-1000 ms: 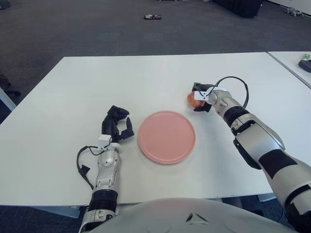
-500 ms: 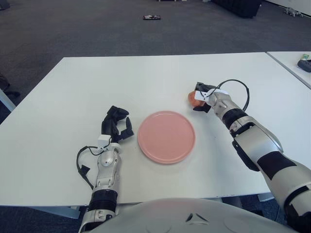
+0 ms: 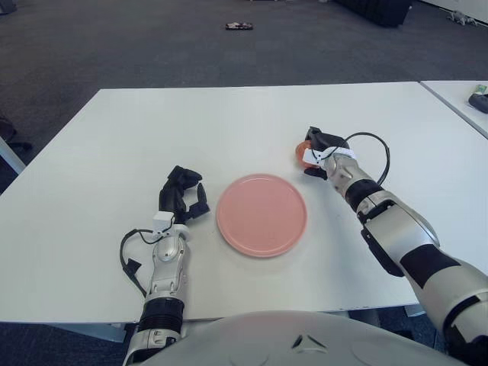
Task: Put the apple into the plate.
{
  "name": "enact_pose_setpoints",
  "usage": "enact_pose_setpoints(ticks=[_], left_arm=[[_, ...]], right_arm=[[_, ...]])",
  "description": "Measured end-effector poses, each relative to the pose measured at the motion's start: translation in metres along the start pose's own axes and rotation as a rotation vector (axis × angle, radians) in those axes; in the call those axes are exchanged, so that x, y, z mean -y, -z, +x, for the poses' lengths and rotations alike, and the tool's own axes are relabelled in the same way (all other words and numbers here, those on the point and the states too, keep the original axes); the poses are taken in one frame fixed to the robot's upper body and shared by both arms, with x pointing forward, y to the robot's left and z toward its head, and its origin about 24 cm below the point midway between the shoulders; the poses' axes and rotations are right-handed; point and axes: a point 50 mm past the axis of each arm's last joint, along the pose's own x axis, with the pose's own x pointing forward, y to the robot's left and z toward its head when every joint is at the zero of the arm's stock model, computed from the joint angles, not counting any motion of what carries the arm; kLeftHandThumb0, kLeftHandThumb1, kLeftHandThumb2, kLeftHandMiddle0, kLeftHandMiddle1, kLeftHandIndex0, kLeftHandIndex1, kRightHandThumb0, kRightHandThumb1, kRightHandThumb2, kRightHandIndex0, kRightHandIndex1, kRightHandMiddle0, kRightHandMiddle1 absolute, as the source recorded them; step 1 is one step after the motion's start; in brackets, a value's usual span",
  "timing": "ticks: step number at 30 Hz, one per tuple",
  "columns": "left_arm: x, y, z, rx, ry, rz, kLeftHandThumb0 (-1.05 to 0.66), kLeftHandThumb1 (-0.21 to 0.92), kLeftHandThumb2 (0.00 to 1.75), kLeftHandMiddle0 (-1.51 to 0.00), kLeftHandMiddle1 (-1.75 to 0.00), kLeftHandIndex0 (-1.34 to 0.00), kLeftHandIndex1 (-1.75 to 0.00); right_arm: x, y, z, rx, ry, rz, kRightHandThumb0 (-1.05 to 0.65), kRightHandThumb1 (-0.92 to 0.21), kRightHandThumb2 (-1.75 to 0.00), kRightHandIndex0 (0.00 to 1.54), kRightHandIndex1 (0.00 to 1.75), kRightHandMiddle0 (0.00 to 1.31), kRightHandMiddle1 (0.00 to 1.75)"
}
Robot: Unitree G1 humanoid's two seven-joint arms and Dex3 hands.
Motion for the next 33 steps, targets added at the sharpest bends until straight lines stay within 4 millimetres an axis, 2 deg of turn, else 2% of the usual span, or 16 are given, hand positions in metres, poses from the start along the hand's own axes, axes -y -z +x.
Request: enact_pose_setpoints(ticks=[6,10,20,33], left_arm=[[0.000,0.000,0.000,-0.001,-0.001,0.000,-0.48,0.33,1.32,-1.10,-1.75,-0.60,-1.75],[0.000,0.000,0.000,0.002,-0.002,0.000,-0.48,0.32,1.33,-1.11,-1.75,-0.61,-1.75],[-0.002,0.000,0.000,-0.004,-0.009,-0.010,-0.48,0.31,1.33,-1.10,-1.75,-0.61,-1.75],[-0.002,-0.001,0.001,-0.009,-0.009,-0.011,-0.46,0.36,1.27,-1.05,-1.75,-0.57,-1.75]], right_arm=[[-0.002,0.002,-0.002,-0.008,0.036,0.084,0.00,0.07,-1.72,0.95,1.63,0.67,1.75],[-0.005,0.005,-0.004,-0.025,0.056,0.204,0.00,0.06,-1.71,0.94,1.63,0.65,1.75],[-0.010,0.009,-0.010,-0.020,0.121,0.662,0.00,0.06,-1.71,0.94,1.63,0.65,1.75],[-0.015,0.004,-0.012,0.000,0.016,1.272,0.00,0.09,-1.74,0.98,1.60,0.68,1.75]])
